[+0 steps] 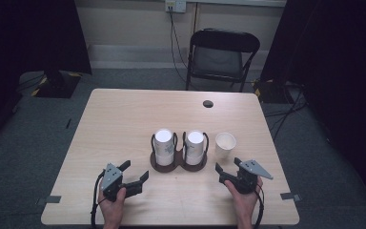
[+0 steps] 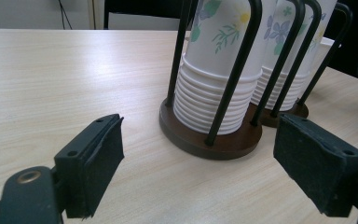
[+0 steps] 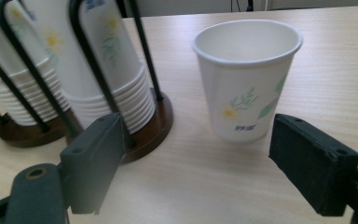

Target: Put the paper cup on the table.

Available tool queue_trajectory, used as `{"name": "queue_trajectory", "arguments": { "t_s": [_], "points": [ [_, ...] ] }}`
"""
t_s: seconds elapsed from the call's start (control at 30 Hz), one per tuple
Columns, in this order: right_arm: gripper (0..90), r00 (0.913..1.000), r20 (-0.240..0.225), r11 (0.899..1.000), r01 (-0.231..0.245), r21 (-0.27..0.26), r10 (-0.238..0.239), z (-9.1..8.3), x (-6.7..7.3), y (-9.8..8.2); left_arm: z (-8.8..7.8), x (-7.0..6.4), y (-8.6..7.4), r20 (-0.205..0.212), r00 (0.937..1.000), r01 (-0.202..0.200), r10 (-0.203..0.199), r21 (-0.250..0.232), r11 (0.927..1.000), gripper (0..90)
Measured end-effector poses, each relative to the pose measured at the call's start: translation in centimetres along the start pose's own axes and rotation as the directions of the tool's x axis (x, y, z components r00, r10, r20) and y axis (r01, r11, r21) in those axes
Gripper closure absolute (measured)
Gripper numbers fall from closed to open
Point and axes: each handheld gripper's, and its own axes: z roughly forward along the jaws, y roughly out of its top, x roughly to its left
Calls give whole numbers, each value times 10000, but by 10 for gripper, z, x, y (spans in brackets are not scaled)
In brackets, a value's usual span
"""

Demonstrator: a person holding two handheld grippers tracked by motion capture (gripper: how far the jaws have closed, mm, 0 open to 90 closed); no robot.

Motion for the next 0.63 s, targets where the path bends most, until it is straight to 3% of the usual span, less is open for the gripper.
{"name": "queue_trajectory", "arguments": {
  "t_s": [0.2,0.27,0.43,0.63],
  "points": [
    [154,9997,235,9998,97,-187,-92,-12,12,-17,0,0,0,-68,10000,12,-12,-24,10000,155],
    [141,9999,75,9997,99,-214,-98,-12,12,-19,0,-1,0,-82,10000,12,-12,-38,10000,155],
    [165,9991,171,9981,396,-474,-389,-15,15,-21,0,-1,0,-107,9999,33,-33,-37,10000,155],
    [165,9997,147,9987,185,-483,-178,-15,13,-20,-1,0,0,-57,10000,-4,3,-90,10000,155]
  ]
}}
